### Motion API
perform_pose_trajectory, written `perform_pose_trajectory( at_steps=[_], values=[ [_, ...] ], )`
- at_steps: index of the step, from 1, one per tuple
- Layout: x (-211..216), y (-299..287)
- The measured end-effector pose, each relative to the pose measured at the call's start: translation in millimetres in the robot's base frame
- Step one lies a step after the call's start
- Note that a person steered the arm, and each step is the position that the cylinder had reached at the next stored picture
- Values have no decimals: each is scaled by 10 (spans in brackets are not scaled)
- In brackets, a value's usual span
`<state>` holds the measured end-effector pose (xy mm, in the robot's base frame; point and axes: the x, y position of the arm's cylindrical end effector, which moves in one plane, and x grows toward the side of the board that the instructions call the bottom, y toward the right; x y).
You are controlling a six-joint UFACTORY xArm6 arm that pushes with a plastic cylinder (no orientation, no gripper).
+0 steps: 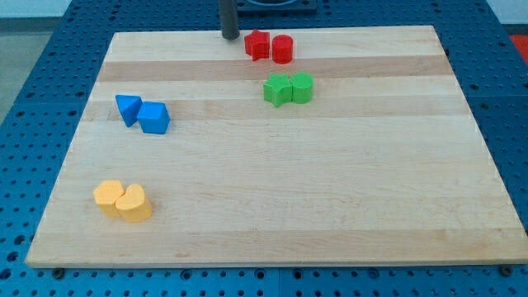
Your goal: Push the yellow heart towards the center left of the board
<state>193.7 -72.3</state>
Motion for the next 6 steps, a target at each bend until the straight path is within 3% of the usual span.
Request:
perform_pose_trajectory(
  at_steps=[1,6],
  values=[
    [0,273],
    [513,379]
  ],
)
